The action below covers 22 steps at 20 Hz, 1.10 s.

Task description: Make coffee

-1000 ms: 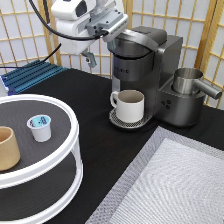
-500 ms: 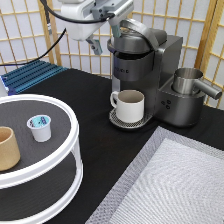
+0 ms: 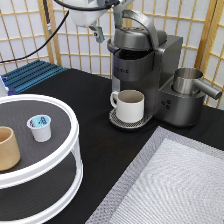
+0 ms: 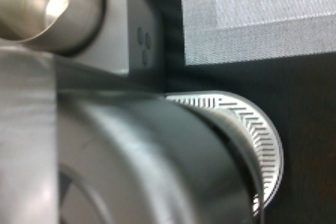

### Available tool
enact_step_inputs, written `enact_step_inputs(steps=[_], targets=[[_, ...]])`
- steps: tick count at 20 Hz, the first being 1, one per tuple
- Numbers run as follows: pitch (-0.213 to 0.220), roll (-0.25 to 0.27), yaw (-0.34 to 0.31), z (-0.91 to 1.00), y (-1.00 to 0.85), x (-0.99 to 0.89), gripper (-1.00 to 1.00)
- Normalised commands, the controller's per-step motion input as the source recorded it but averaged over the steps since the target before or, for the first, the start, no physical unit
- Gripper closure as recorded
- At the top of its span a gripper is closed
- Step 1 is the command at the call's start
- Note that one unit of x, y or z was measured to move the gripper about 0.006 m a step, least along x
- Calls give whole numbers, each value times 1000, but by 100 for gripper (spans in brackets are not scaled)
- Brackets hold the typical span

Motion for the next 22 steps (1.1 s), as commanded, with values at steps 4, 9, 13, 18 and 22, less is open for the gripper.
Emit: enact_step_inputs(steps=[4,9,13,18,22], targets=[[132,-124,0,567,635,306,-100],[139,-169,0,441,731,644,-100],[142,-180,0,403,704,609,-100],[93,-167,0,339,563,285,-100],[110,-177,0,287,593,397,-100]])
